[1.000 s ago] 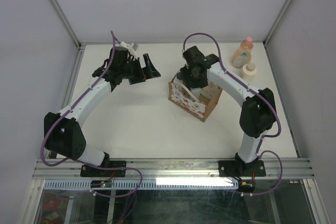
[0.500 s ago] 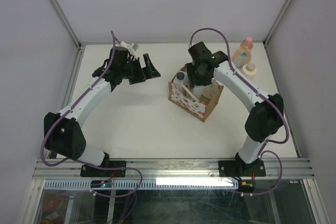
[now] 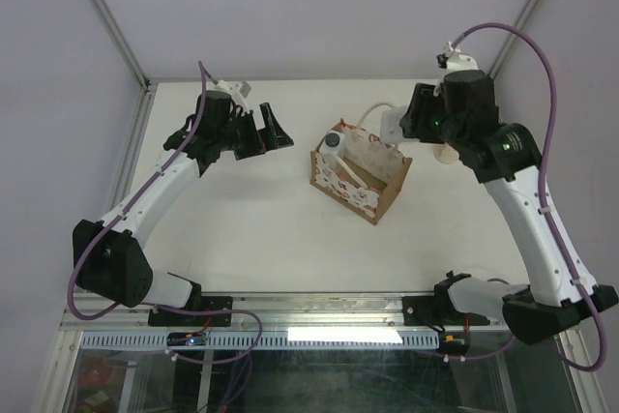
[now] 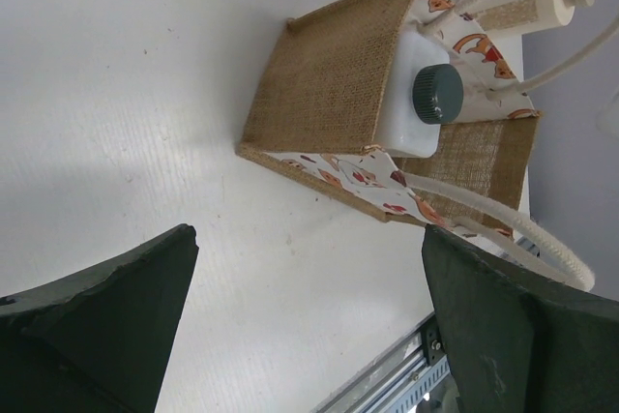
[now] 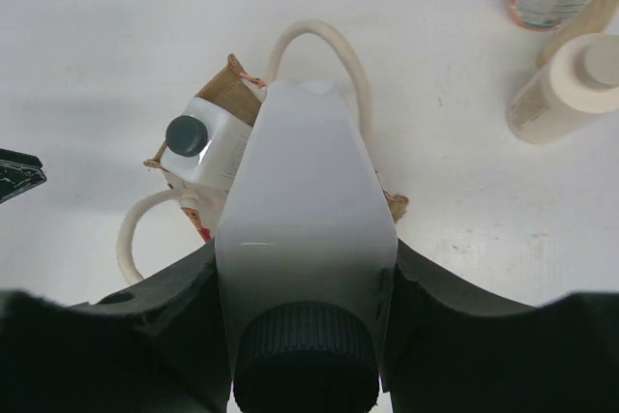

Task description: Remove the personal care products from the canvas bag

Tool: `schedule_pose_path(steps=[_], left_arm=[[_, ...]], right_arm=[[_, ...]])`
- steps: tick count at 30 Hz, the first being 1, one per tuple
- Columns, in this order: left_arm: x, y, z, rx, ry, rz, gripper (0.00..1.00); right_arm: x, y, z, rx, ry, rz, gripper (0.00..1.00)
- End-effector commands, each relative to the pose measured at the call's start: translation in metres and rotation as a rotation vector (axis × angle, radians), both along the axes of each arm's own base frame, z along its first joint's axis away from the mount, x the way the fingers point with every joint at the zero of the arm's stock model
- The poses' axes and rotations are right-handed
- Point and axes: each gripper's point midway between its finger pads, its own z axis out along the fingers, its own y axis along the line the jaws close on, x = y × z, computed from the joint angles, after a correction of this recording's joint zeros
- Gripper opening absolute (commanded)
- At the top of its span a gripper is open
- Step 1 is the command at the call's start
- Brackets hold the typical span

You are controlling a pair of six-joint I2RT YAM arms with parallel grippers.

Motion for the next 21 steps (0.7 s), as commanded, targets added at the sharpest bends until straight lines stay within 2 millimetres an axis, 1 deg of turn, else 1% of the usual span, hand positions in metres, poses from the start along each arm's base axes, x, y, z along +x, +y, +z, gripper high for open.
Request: schedule_pose_path(steps=[1,4,5,7,9,10,13,14,17,18,19,21], left_arm=[[-0.005,-0.005,0.018,-0.037,-0.057,-0.015,0.99],[-0.005,-0.007,0.018,-0.04,-0.059,-0.018,0.99],[-0.005,-0.007,0.018,-0.04,-0.058,-0.018,0.99],[-0.004,-0.008,0.018,-0.041,-0.057,-0.02,0.99],[-0.004,-0.01,0.017,-0.041,-0.057,-0.023,0.99],[-0.004,-0.01,0.017,-0.041,-0.057,-0.023,0.99],[-0.003,-0.009,0.018,-0.04,-0.059,-0.02,0.99],[-0.003,-0.009,0.018,-0.038,-0.061,-0.017,0.99],[-0.001,-0.009,0.018,-0.035,-0.062,-0.014,0.99],[0.0,-0.009,0.017,-0.035,-0.059,-0.015,0.99],[0.001,-0.01,0.018,-0.035,-0.062,-0.016,0.99],[0.003,-0.011,0.02,-0.036,-0.067,-0.017,0.99]], right_arm=[[-0.001,-0.035,0.059,-0.003,-0.266,-0.127,0.0],[-0.01,-0.059,0.069,-0.067,-0.341,-0.188,0.0],[-0.011,-0.065,0.069,-0.088,-0.36,-0.212,0.0],[-0.013,-0.078,0.064,-0.131,-0.373,-0.261,0.0],[-0.013,-0.091,0.047,-0.172,-0.356,-0.323,0.0],[-0.013,-0.097,0.035,-0.188,-0.333,-0.361,0.0],[-0.011,-0.106,0.003,-0.199,-0.257,-0.411,0.0],[-0.009,-0.11,-0.005,-0.204,-0.237,-0.432,0.0],[-0.001,-0.124,-0.034,-0.217,-0.162,-0.478,0.0],[0.004,-0.126,-0.046,-0.216,-0.127,-0.476,0.0],[0.009,-0.134,-0.059,-0.212,-0.085,-0.489,0.0],[0.017,-0.143,-0.085,-0.187,0.006,-0.492,0.0]])
